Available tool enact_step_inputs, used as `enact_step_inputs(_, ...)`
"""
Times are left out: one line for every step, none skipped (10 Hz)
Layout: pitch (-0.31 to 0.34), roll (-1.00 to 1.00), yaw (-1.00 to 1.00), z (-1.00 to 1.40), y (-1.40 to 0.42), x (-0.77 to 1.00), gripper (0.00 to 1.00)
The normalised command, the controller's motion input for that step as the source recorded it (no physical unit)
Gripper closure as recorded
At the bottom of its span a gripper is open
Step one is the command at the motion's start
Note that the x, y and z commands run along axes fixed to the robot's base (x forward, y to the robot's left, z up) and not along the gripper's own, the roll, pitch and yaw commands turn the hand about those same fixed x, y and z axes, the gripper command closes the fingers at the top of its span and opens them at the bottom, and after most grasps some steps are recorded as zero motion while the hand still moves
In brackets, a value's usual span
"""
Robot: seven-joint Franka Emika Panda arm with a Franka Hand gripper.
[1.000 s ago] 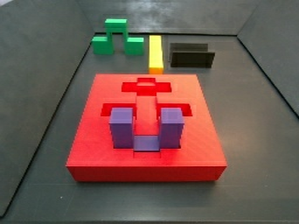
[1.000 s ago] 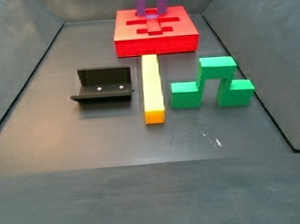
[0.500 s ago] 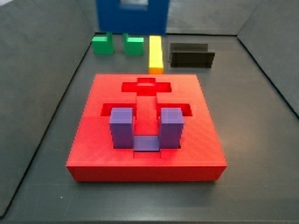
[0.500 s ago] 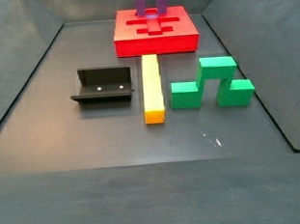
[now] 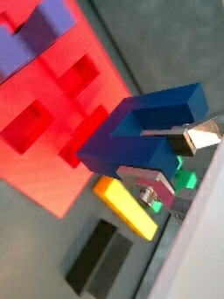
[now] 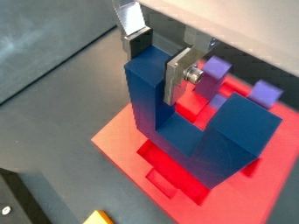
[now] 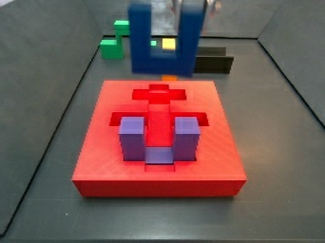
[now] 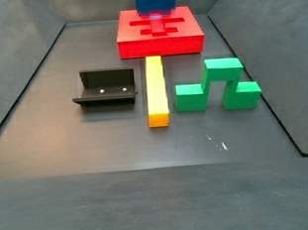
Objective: Pick up the blue object. Move up. Move to above the board. Insert the blue object.
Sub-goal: Insert the blue object.
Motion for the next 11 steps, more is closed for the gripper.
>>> enact_step_inputs(-0.11,0.21,0.0,-0.75,-0.06,0.22,1.0)
enact_step_inputs(-0.076,0.05,0.0,-0.27,0.0,-0.06,1.0)
enact_step_inputs(0.0,0.02,0.0,-0.06,0.0,-0.03,1.0)
enact_step_inputs(-0.12,-0.02,0.0,-0.16,0.07,-0.29,1.0)
enact_step_inputs(-0.2,-0.09,0.0,-0.25,0.13,-0.29,1.0)
enact_step_inputs(-0.246,-0.12,0.0,-0.23,0.1,-0.19,1.0)
enact_step_inputs(-0.266,-0.16,0.0,-0.15,0.0,0.0,1.0)
enact_step_inputs(-0.264,-0.12,0.0,-0.21,0.0,0.0,1.0)
enact_step_inputs(-0.216,-0.05,0.0,-0.22,0.04,0.0,1.0)
enact_step_inputs(-0.163,-0.04,0.0,-0.12,0.17,-0.22,1.0)
enact_step_inputs(-0.167,-0.09,0.0,-0.02,0.22,-0.31,1.0)
